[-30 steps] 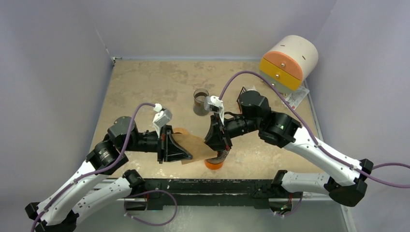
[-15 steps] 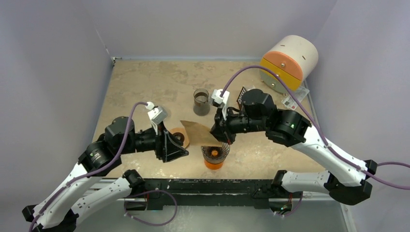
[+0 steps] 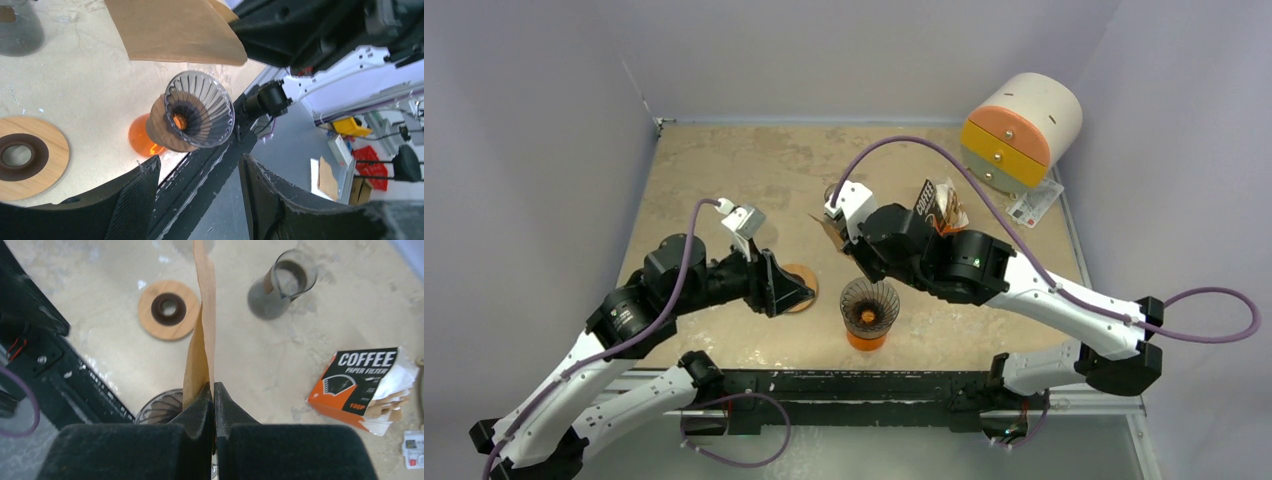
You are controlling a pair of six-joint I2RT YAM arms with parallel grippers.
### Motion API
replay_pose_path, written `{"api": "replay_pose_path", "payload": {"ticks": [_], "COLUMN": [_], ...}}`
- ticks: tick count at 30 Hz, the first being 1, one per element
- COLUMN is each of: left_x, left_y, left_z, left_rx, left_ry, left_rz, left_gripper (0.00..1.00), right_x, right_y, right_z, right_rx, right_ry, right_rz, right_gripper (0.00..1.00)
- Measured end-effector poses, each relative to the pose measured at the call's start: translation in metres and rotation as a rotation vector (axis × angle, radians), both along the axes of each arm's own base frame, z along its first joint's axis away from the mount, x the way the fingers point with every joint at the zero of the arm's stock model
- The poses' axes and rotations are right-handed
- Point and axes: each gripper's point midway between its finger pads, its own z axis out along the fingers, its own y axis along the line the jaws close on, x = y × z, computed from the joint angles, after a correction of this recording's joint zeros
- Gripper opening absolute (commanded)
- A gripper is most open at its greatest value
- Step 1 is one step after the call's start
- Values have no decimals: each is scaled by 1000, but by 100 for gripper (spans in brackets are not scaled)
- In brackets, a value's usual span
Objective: Place the coffee filter in the dripper
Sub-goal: Place the coffee filter in the coffee dripper.
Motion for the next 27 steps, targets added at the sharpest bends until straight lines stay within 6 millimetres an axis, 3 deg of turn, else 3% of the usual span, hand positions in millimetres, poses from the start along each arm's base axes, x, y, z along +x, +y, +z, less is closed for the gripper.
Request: {"api": "replay_pose_path", "payload": {"ticks": [6, 11, 21, 27], "left_x": [19, 33, 43, 49], "left_y": [-6, -3, -5, -11], "left_z": [5, 11, 48, 46], "left_rx": [-42, -75, -200, -204], "left_ry": [50, 70, 55, 78], "left_rz": [99, 195, 255, 268], "left_gripper": [58, 60, 64, 65], "right_x": [6, 6, 7, 8], "right_y": [16, 23, 35, 35], "right_z": [24, 23, 24, 36], "right_rx": [63, 80, 101, 136], "right_ry": [-173, -286, -453, -486], "right_rz": [-69, -104, -147, -177], "right_gripper": [0, 0, 0, 0]}}
